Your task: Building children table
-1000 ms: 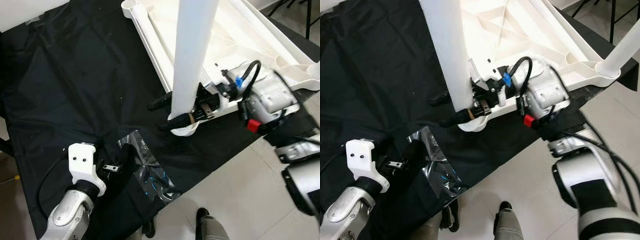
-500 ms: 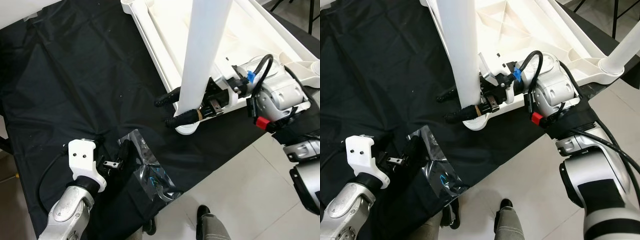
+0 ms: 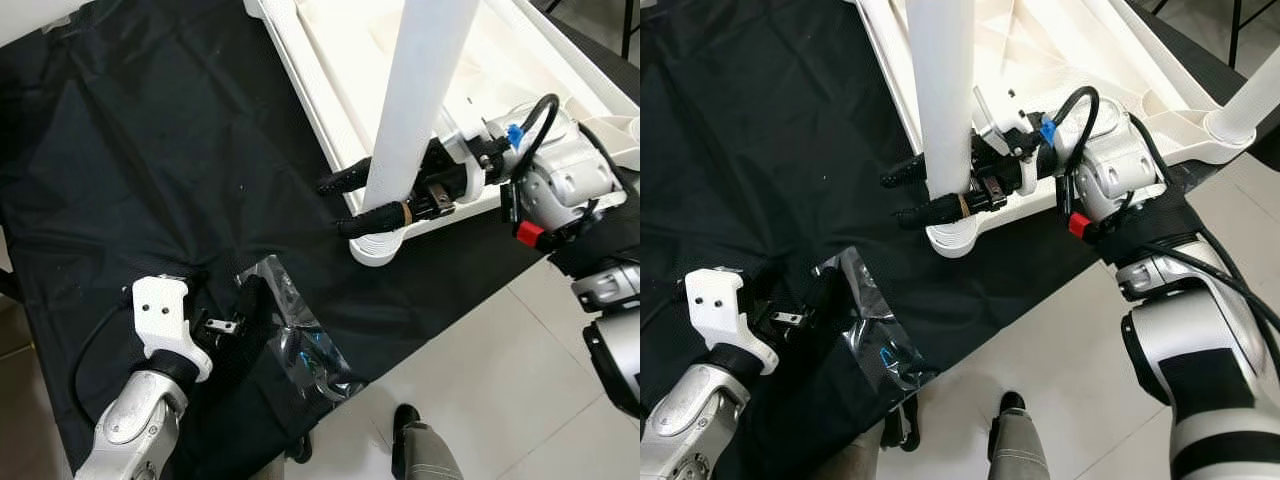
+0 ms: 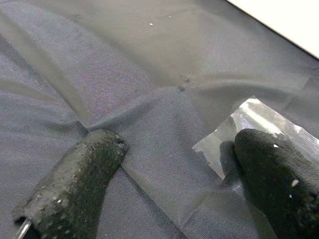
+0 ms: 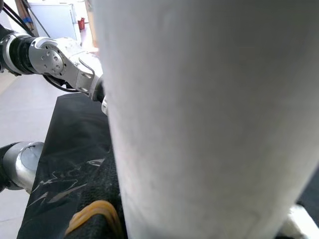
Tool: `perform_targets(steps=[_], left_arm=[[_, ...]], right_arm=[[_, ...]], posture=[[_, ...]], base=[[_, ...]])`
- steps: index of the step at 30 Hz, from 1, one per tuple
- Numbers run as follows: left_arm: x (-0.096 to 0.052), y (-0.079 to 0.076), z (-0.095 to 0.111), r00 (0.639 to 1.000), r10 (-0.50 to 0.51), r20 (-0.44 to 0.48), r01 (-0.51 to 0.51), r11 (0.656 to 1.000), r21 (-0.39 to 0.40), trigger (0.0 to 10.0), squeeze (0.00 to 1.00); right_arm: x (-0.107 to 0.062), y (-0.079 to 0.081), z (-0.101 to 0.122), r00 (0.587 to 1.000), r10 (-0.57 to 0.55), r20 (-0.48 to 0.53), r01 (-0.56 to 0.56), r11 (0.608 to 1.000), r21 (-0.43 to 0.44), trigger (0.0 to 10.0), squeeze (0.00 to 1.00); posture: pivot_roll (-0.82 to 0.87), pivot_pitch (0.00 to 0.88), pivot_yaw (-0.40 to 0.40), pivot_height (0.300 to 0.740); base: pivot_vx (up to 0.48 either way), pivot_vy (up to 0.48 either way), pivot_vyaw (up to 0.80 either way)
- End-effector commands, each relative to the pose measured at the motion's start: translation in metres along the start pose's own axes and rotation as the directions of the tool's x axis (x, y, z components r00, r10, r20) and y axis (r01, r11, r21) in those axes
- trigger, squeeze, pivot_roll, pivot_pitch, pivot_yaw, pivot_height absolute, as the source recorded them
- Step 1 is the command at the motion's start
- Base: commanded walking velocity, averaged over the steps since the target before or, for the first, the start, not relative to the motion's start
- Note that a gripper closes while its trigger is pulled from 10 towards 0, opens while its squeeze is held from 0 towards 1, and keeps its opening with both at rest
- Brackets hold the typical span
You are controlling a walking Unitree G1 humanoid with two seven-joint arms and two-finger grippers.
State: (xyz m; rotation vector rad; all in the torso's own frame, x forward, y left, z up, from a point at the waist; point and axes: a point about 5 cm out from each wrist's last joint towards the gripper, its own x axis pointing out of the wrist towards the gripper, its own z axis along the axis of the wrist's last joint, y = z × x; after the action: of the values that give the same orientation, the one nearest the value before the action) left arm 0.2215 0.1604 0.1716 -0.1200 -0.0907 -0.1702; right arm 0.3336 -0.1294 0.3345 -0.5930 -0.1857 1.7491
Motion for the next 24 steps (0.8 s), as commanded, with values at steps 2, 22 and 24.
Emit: perform_targets(steps=[2,22,24], left_arm=[[-0.005,0.006,-0.013,0.997,0.023,-0.079,-0.023,1.0,-0.001,10.0,0.0],[-0.001,0.003,-0.016,0.997,0.026,-0.072,-0.027,0.999,-0.018,10.0,0.0],[-0.001,0.003,-0.017,0.997,0.026,-0.073,-0.028,0.999,-0.019,10.0,0.0]], right_arm=[[0.001,0.003,-0.008,0.998,0.034,-0.046,-0.033,0.999,0.022,10.0,0.0],[0.008,0.026,-0.051,0.941,-0.259,-0.218,0.287,0.951,0.11,10.0,0.0],[0.011,0.03,-0.057,0.918,-0.323,-0.23,0.362,0.92,0.152,10.0,0.0]], posture=[[0.07,0.457,0.099,0.74],[0.03,0.435,0.082,0.74],[0.03,0.426,0.081,0.74]], base=[[0.0,0.0,0.0],[0.0,0.0,0.0],[0.0,0.0,0.0]])
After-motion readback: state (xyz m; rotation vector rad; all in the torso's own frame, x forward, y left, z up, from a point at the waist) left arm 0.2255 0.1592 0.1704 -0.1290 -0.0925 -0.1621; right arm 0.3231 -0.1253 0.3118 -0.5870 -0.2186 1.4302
